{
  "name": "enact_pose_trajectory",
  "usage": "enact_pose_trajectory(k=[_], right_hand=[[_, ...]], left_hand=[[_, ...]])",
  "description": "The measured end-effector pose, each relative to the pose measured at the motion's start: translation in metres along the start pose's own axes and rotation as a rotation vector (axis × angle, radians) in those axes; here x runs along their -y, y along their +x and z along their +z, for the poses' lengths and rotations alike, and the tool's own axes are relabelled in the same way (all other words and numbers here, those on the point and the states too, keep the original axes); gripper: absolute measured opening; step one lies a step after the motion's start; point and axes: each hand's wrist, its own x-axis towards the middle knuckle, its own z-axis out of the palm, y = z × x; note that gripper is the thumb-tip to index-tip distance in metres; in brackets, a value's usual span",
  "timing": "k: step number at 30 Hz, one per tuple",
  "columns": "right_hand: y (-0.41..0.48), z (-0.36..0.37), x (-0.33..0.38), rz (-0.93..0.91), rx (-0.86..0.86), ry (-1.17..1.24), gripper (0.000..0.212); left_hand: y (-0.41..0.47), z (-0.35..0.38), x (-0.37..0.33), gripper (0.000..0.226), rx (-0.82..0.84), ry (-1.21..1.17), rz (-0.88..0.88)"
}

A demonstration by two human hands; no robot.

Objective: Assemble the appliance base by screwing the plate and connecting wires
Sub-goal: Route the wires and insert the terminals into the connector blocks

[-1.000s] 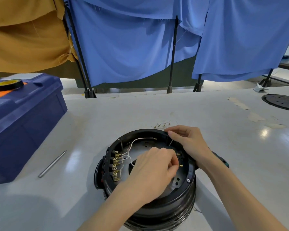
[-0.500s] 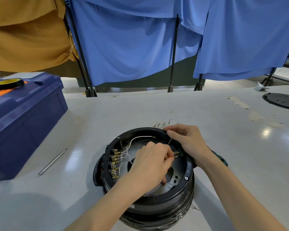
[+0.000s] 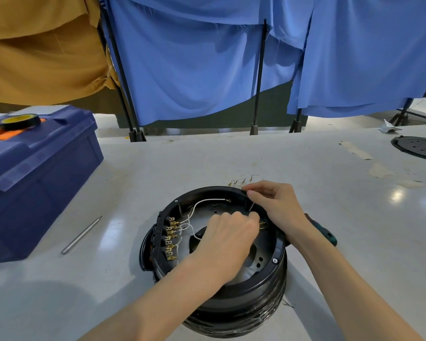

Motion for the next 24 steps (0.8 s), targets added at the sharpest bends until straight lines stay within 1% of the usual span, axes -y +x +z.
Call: enact_pose_trajectory(k=[3,9,19,21,24], right_hand=[[0.000,0.000,0.001,-0.004,-0.004,-0.009,0.023],[-0.001,0.002,0.001,0.028,-0.032,-0.027,0.020],[0.001,0.003,0.000,0.041,-0.055,-0.039,0.019],[0.000,0.003,-0.001,0.054,-0.055,-0.005,0.019],[-0.002,0.001,-0.002,0.074,-0.038,0.043,0.018]], left_hand=[[0.000,0.001,0.001,0.012,0.021,0.076,0.045],[0.002,0.002,0.004,0.008,-0.019,0.035,0.068],[-0.001,-0.008,-0.002,0.012,0.043,0.035,0.059],[0.000,-0.012,-0.003,0.015,0.050,0.012,0.027],[0.002,-0.013,-0.001,0.029,0.034,-0.099,-0.094]])
